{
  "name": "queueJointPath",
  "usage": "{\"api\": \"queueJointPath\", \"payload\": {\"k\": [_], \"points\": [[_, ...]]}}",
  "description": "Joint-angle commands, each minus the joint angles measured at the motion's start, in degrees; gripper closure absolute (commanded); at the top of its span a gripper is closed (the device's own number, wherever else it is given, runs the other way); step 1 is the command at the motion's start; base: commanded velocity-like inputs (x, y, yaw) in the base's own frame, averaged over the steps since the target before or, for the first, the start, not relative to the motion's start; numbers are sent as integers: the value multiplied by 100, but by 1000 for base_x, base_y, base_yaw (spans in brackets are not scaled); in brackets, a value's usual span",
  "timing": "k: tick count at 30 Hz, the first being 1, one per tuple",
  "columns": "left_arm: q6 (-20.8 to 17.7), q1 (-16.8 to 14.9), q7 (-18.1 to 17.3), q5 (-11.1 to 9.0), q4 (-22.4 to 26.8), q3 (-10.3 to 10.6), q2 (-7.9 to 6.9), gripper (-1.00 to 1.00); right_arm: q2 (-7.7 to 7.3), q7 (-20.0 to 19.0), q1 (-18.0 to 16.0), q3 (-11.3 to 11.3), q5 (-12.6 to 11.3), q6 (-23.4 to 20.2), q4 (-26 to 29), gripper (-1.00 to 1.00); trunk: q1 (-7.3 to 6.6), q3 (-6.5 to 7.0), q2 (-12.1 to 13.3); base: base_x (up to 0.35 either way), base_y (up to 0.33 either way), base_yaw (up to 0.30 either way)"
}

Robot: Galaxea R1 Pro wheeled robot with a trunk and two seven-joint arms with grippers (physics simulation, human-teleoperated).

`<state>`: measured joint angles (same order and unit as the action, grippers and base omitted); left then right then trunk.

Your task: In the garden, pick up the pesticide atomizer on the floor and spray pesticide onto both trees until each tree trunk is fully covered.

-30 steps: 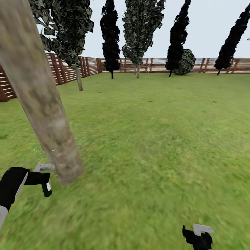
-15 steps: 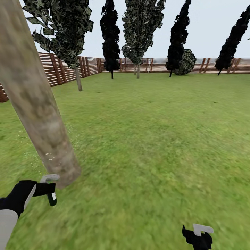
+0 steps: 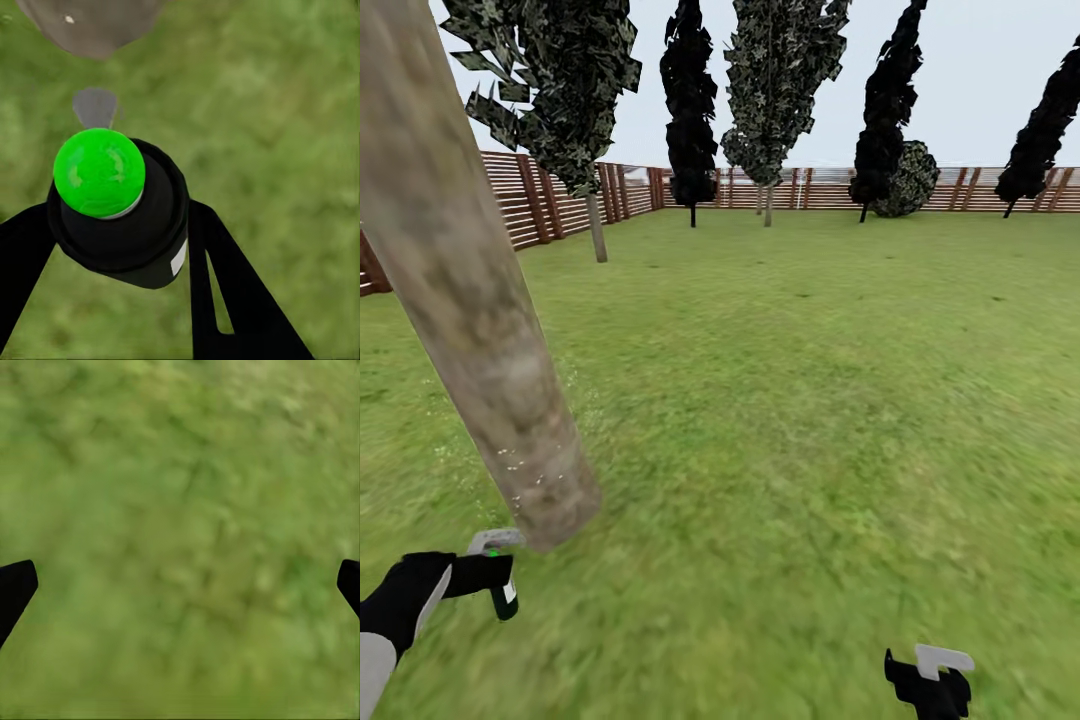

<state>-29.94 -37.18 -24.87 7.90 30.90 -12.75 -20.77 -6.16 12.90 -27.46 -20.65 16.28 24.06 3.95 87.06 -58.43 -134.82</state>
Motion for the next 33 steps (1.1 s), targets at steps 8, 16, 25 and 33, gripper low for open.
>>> {"api": "queueJointPath", "payload": {"k": [8,16,25,33], "points": [[-81,-53,21,-37,217,-293,-432,100,1,2,2,0,0,1,-2,-100,0,0,0,39,14,0],[803,384,64,-29,45,-841,170,100,1,2,3,0,5,1,-3,-100,0,0,0,0,0,74],[900,439,66,-21,23,-808,223,100,1,2,3,0,7,2,-9,-100,0,0,0,92,-197,83],[775,439,53,8,30,-787,222,100,1,2,2,0,7,1,-9,-100,0,0,0,204,-219,174]]}}
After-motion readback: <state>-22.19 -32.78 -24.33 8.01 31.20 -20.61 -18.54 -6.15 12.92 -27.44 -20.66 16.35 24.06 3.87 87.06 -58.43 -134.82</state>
